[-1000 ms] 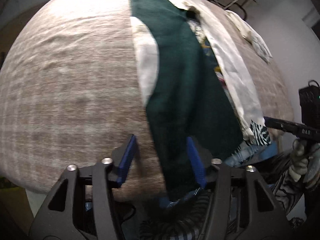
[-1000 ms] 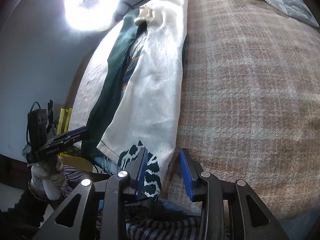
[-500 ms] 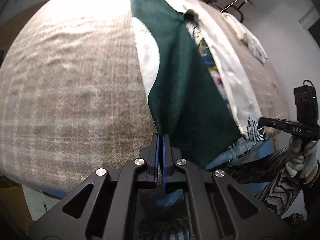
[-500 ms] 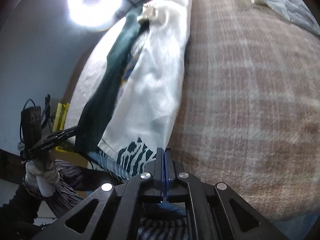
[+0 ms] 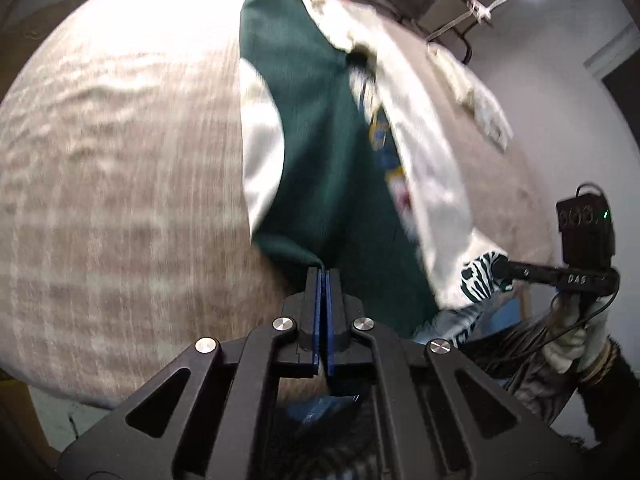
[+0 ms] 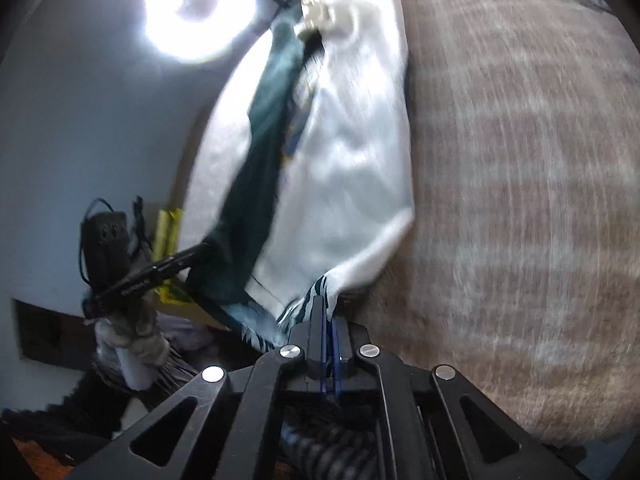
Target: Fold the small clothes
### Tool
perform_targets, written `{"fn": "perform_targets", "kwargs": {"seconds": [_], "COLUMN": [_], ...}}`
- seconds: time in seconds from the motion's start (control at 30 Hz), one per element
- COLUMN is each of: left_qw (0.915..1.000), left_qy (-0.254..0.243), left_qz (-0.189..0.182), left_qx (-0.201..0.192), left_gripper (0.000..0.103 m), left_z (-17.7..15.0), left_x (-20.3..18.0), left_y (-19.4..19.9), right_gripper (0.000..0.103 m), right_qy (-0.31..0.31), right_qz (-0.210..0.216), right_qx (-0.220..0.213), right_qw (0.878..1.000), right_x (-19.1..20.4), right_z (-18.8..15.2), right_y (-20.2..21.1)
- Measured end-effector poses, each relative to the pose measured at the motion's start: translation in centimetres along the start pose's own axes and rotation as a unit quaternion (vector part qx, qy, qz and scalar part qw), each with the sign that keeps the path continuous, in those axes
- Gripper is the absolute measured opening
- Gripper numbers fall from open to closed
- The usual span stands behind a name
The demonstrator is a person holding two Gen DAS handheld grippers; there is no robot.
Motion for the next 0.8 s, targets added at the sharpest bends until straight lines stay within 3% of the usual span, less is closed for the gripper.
{"fn": "perform_targets", "kwargs": {"seconds": [0.27, 0.43, 0.6, 0.8], "left_qw": [0.9981, 0.9965, 0.9965, 0.9966], "left_qy": [0.024, 0.045, 0.047, 0.061], "left_qz": [-0.019, -0.007, 0.022, 0.029], "left_qx": [-0.052, -0.07, -0.066, -0.046], "left_gripper": [0.0, 0.0, 0.0, 0.0], "left_z": [7.8, 12.7, 15.6, 16.5], "left_x": [-1.3, -1.1, -0.2, 1.0], "left_y": [1.3, 0.0, -2.5, -5.1], "right_gripper": [0.0, 0.0, 0.0, 0.0], "right_qy": [-0.021, -0.018, -0.053, -0.076], "right_qz": [-0.006, -0.027, -0.037, -0.035], "right_qx": [-0.067, -0.09, -0.101, -0.088], "right_qw": [0.998, 0.995, 0.993, 0.993], "right_x": [-1.0, -2.2, -5.0, -7.0], "right_z": [6.6, 12.0, 15.2, 16.2], "right_y": [3.2, 3.5, 2.4, 1.3]}}
Point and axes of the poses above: each gripper's, at about its wrist camera, not at the fingertips, and y roughly against the way its jaws point, x to its left, z to its top, the point moved 7 cm from there along -y, roughly the way its jaws point, and after that the axes turned 14 degrees about y, right-handed, at the moved point
